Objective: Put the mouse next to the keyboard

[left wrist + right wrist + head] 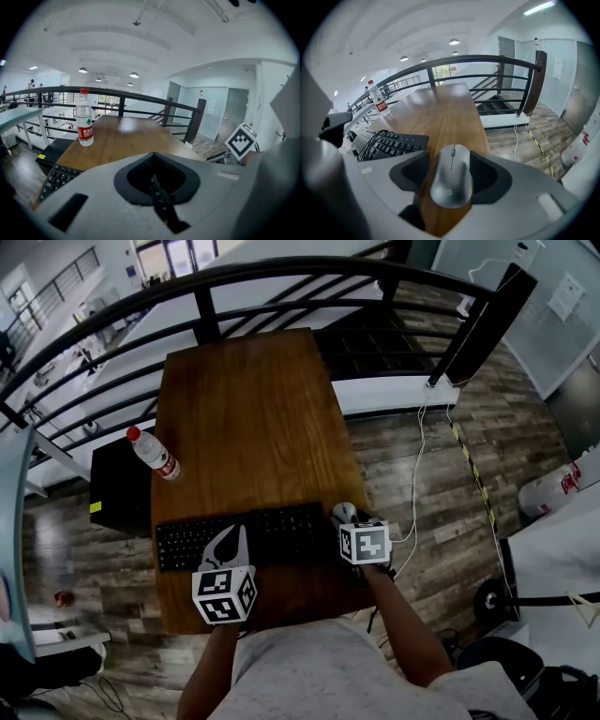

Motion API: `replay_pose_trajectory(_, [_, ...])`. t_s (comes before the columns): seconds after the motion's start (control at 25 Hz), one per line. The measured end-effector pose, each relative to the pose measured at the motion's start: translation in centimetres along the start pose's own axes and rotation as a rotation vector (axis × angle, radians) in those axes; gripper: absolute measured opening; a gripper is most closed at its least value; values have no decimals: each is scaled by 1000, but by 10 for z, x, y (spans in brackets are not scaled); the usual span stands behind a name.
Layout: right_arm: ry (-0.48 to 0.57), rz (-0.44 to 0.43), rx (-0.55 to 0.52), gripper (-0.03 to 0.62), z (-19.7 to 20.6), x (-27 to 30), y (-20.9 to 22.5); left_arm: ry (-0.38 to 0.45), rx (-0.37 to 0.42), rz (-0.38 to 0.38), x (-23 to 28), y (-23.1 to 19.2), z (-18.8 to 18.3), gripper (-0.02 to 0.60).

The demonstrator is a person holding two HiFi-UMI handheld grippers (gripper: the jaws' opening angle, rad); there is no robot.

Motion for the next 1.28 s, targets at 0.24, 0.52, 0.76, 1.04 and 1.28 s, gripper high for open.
replay_pose_trajectory(0.24, [81,-53,-35,228,-21,-18,-17,17,-7,-4,-5,-6,-11,-5])
replay_pose_trajectory(0.52, [202,-135,-91,167,-55,-47,-43,44,-1,-11,-11,-8,-23,-5])
replay_pose_trajectory(0.76, [313,-207,-149,131,-83,-73,-69,72,0,-25,-18,-13,-32,-5])
replay_pose_trajectory(1.04, [424,-271,-189,80,-102,-100,-87,86,-4,-37,-24,-14,-37,-5])
replay_pose_trajectory(1.28, [476,-310,-182,11,-101,-108,-90,86,-15,-36,-26,-11,-34,-5])
Point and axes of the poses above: the fingertips, and each gripper's own axes: x forward along the fingers, y to its right, z out of its underside, the point moved 4 cm from there along -x, backward along the fingers, and after that the axes turned 2 degrees about x, right-handed, at the moved point
